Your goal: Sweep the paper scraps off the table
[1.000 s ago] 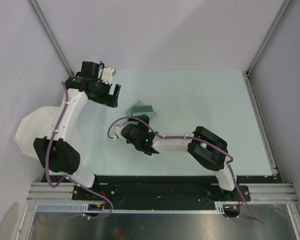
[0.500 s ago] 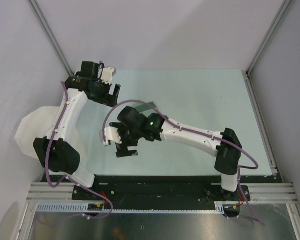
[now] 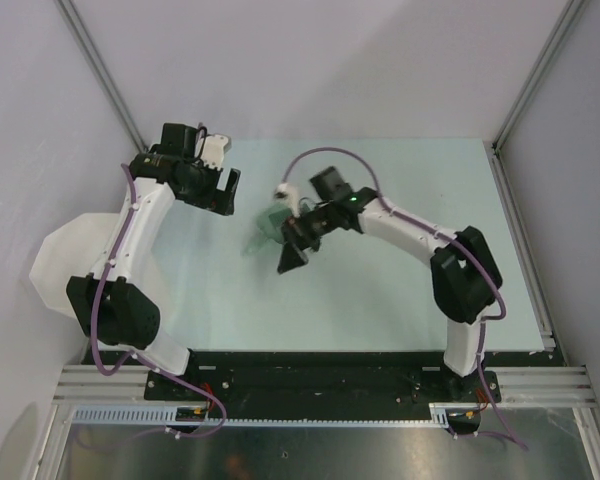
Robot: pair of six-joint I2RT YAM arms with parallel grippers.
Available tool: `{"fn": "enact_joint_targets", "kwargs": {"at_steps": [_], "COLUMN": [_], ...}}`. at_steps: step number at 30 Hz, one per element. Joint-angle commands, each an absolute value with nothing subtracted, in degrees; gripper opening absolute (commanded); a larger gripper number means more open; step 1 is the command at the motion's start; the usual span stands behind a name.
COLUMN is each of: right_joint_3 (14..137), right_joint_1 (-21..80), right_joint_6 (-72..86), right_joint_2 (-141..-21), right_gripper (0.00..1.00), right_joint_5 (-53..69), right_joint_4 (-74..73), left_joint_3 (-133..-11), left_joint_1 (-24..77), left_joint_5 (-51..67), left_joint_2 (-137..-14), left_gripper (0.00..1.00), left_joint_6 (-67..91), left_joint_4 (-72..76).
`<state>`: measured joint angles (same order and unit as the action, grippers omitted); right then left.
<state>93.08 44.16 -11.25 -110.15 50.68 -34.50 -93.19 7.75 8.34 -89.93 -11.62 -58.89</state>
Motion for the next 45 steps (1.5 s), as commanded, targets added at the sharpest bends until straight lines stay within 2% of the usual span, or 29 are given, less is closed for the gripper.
{"fn": "enact_joint_targets", "kwargs": {"at_steps": [1,7,16,19,22,25,27,31,33,37,40,44,45], "right_joint_3": [82.37,71.99,58.28,55.56,55.11,53.19,50.29,42.11,37.63,30.86,25.33,18.3,15.41], "right_joint_1": [33.78,23.4,-1.12,-6.14,-7.21,-5.72,-3.79,-0.37,-0.18,1.41,1.41,0.44,0.44], "right_joint_6": [15.18,18.02,18.11,16.18,13.19,11.08,10.37,7.13,3.7,2.55,2.46,3.6,4.47], "right_joint_2": [-101.54,-94.32,-78.5,-72.0,-67.07,-63.12,-59.09,-53.27,-52.39,-51.59,-52.12,-52.99,-53.17], "right_gripper": [0.99,1.0,1.0,1.0,1.0,1.0,1.0,1.0,1.0,1.0,1.0,1.0,1.0], "right_joint_5": [52.13,45.1,41.76,35.18,23.68,5.17,0.11,-11.83,-13.44,-10.56,-9.06,-5.63,-5.1], "right_joint_4": [-11.01,-9.4,-11.94,-14.58,-18.35,-18.55,-13.92,-3.98,2.16,11.93,20.63,31.44,36.08], "left_joint_3": [-92.64,-92.02,-90.97,-90.18,-89.12,-85.01,-81.49,-64.66,-58.04,-40.66,-33.17,-28.57,-27.96], "left_joint_1": [7.29,7.29,7.29,7.29,7.29,7.29,7.38,7.38,7.38,7.38,7.47,7.38,7.38], "left_joint_5": [9.67,10.19,10.99,10.9,10.72,10.72,10.37,6.77,7.38,7.91,7.3,1.69,-3.03], "left_joint_2": [-87.36,-87.28,-87.01,-85.52,-83.42,-80.09,-77.71,-69.64,-66.55,-59.26,-58.45,-61.69,-62.66], "left_gripper": [1.0,1.0,1.0,1.0,1.0,1.0,1.0,1.0,1.0,1.0,1.0,1.0,1.0], "left_joint_6": [-12.04,-12.3,-12.83,-13.44,-14.06,-14.85,-15.9,-17.22,-17.58,-16.09,-12.58,-9.32,-8.88], "left_joint_4": [-58.1,-58.1,-58.1,-58.1,-57.83,-54.94,-48.8,-26.71,-18.24,7.56,19.11,26.27,27.58]}}
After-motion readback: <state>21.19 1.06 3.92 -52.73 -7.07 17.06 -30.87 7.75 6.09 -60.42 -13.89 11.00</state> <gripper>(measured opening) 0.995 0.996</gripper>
